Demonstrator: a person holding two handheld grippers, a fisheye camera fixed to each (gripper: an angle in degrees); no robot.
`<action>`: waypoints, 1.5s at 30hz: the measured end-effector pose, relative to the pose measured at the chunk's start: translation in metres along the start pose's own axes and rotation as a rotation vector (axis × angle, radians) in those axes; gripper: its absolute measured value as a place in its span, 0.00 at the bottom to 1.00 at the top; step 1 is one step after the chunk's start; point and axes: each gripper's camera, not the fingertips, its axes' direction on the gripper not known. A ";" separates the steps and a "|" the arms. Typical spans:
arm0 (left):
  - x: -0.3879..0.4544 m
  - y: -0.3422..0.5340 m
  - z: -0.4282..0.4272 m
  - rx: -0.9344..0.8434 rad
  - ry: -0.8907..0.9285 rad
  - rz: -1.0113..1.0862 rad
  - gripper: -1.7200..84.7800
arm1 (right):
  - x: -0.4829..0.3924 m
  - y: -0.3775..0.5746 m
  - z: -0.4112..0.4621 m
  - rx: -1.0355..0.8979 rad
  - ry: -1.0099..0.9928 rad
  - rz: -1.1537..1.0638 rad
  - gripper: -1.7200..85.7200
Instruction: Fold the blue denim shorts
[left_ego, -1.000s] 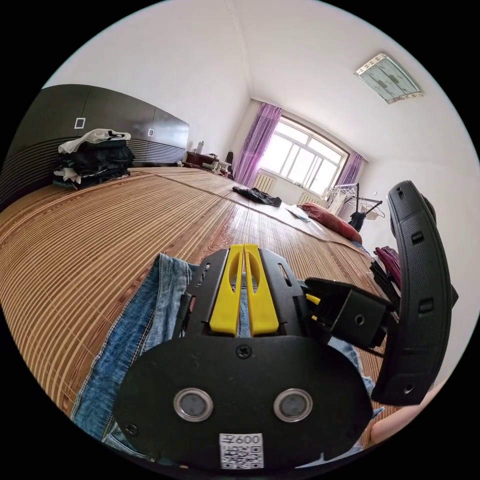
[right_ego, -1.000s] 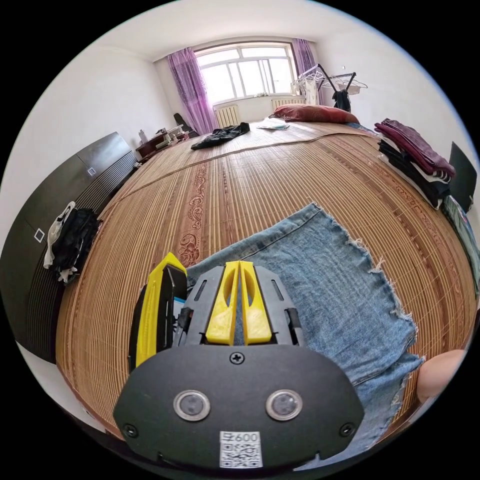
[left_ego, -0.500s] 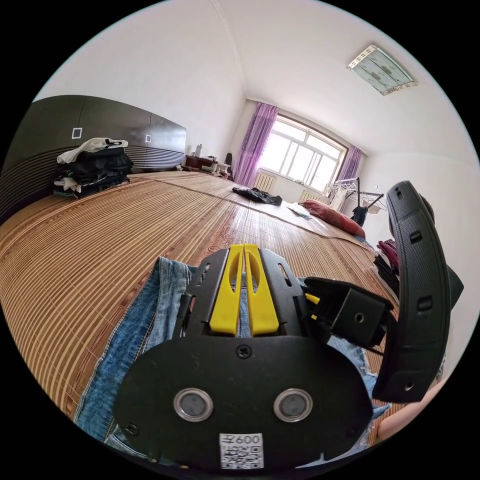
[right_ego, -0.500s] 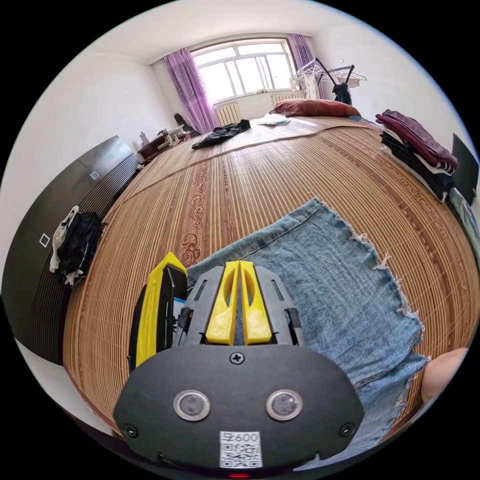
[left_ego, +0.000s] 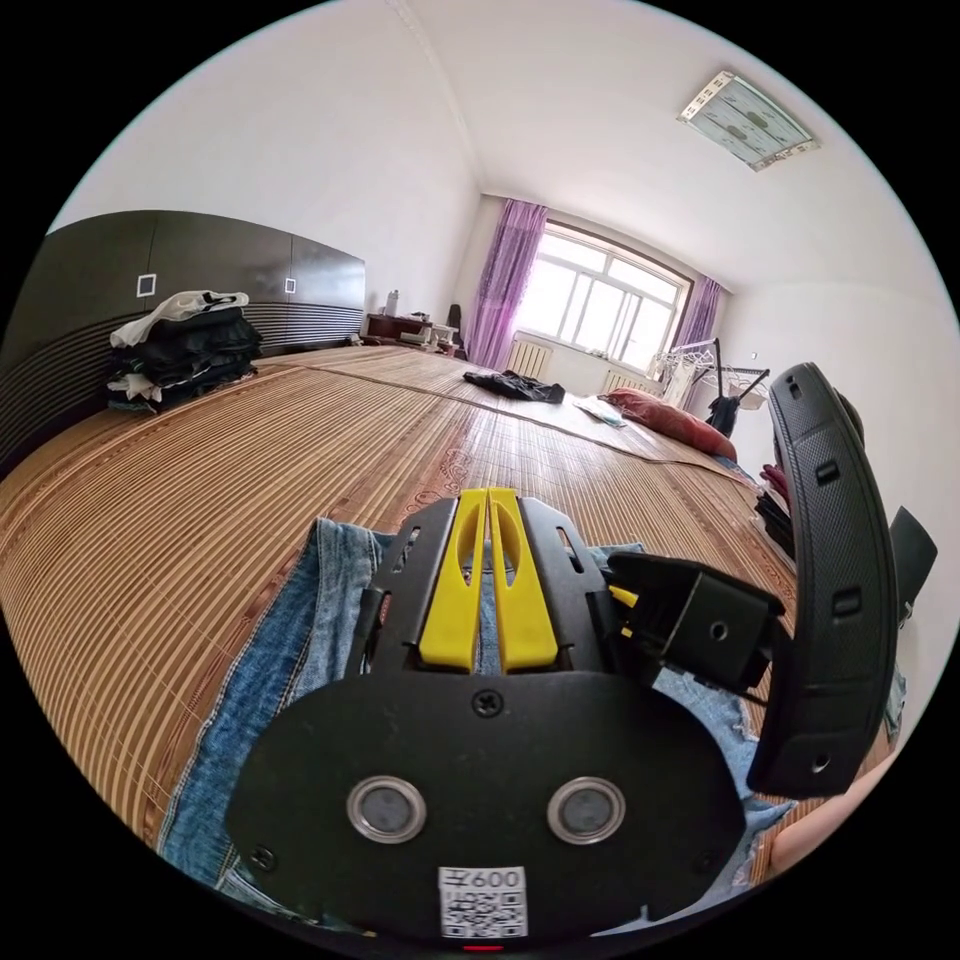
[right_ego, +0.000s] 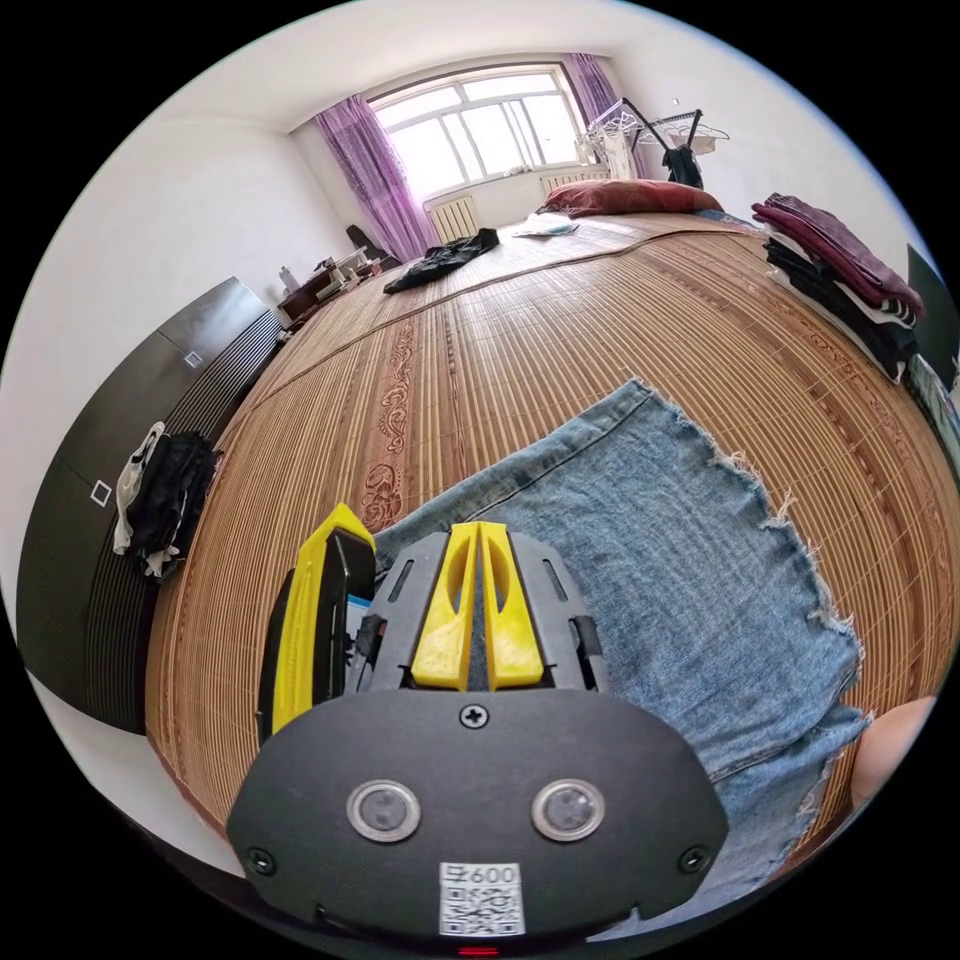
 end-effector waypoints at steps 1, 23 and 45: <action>0.000 -0.001 0.000 0.000 -0.001 -0.001 0.02 | 0.000 0.000 0.000 0.001 0.000 -0.001 0.01; -0.015 -0.016 0.013 -0.018 0.006 -0.039 0.02 | -0.022 -0.011 -0.001 -0.020 0.027 -0.027 0.01; -0.019 -0.019 0.019 -0.012 0.004 -0.025 0.02 | -0.044 -0.010 0.003 -0.021 0.002 -0.020 0.01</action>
